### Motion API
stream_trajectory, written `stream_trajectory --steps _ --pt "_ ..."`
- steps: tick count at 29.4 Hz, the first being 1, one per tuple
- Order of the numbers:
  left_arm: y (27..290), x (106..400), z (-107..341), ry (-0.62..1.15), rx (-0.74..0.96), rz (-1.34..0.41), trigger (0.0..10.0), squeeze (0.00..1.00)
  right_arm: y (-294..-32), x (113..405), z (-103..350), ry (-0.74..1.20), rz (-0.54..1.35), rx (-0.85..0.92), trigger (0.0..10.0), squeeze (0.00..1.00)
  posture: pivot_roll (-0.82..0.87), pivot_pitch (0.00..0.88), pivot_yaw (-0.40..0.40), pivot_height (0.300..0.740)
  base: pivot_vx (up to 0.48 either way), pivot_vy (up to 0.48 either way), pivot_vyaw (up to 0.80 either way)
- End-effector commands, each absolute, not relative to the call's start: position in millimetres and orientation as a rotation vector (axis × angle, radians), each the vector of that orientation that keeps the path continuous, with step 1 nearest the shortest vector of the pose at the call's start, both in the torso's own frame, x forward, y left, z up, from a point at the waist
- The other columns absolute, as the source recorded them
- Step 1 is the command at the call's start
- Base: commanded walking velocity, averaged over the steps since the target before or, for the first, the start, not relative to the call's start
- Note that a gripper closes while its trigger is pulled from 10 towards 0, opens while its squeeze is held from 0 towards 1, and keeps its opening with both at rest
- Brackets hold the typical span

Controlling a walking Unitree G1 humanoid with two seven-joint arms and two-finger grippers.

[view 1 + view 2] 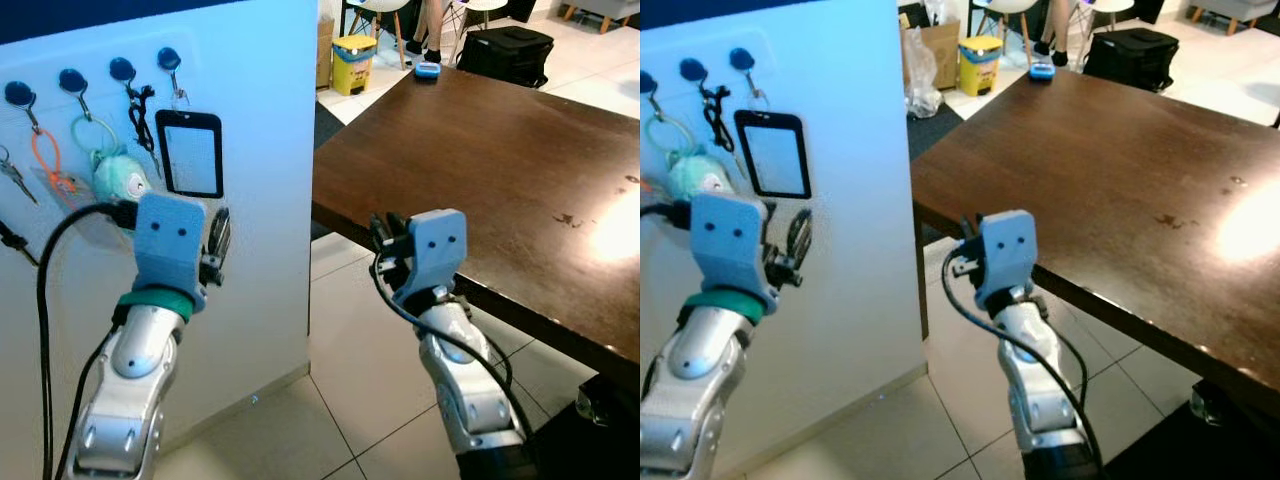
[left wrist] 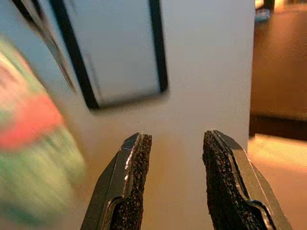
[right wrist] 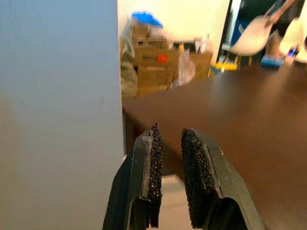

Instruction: Hang keys on a hook

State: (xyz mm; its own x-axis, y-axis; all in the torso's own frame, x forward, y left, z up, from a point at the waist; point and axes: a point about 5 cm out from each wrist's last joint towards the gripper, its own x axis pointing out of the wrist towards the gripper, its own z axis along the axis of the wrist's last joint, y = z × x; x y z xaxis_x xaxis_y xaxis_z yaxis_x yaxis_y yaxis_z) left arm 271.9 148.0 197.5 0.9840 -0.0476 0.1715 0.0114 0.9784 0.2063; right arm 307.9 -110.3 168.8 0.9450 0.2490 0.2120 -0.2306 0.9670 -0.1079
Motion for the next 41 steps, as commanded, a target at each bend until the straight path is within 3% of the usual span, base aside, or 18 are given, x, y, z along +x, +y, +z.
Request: stream_trajectory --steps 1,20,41 --pt "145 271 189 -0.148 0.215 -0.051 10.0 0.00 -107 306 164 -0.201 0.261 -0.071 10.0 0.00 -0.11 0.088 0.118 0.740 0.000 0.000 0.00" --pt "148 276 167 -0.093 0.240 0.035 10.0 0.00 -107 299 154 -0.212 0.266 -0.093 10.0 0.00 -0.13 0.059 0.116 0.740 0.000 0.000 0.00" --pt "149 277 168 -0.111 0.254 0.047 10.0 0.00 -124 310 161 -0.245 0.206 -0.137 10.0 0.00 -0.12 0.053 0.121 0.740 -0.322 0.000 0.00"
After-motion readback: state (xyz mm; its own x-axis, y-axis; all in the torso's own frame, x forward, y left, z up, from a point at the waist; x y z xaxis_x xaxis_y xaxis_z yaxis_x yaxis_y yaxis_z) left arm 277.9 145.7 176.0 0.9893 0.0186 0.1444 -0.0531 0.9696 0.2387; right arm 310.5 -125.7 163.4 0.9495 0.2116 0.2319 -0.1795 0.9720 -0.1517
